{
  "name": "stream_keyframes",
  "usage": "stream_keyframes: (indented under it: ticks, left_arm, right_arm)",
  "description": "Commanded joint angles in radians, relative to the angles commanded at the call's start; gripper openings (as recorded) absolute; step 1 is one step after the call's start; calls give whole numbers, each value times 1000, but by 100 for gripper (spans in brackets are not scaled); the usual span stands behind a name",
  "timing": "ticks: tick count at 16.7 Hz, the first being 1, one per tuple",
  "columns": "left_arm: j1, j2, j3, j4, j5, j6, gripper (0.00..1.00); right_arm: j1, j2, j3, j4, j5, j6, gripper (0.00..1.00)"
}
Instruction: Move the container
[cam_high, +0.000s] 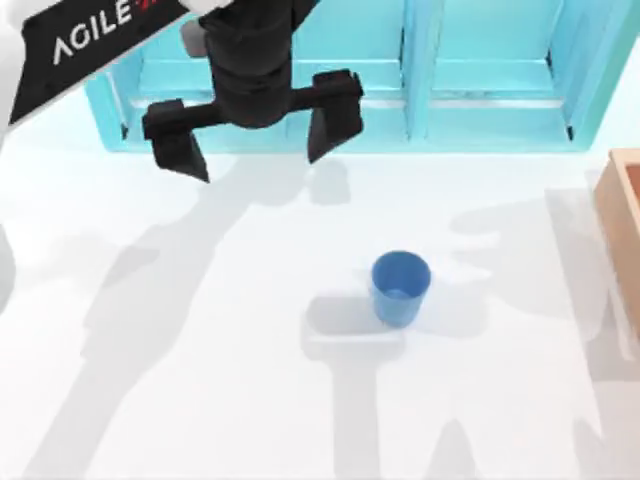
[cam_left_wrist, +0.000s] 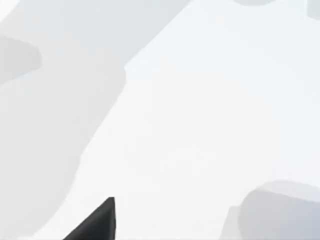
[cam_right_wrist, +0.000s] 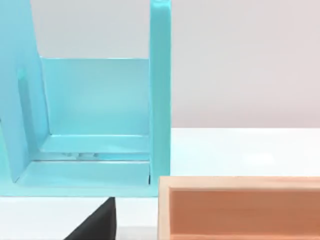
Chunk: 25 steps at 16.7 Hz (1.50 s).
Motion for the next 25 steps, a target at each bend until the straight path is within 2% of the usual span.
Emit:
stream_keyframes:
  ticks: [6,11,19,25]
  left_arm:
    - [-225,303,437,-209,30,-71,100]
    - [-320,383,596,-274,44,-86,100]
    - [-317,379,559,-234,44,-81,100]
    - [-307,356,260,34,45,-72,100]
  right_arm:
    - [0,0,0,0,0,0,100]
    - [0,0,0,0,0,0,100]
    - [0,0,0,0,0,0,100]
    - [0,0,0,0,0,0,100]
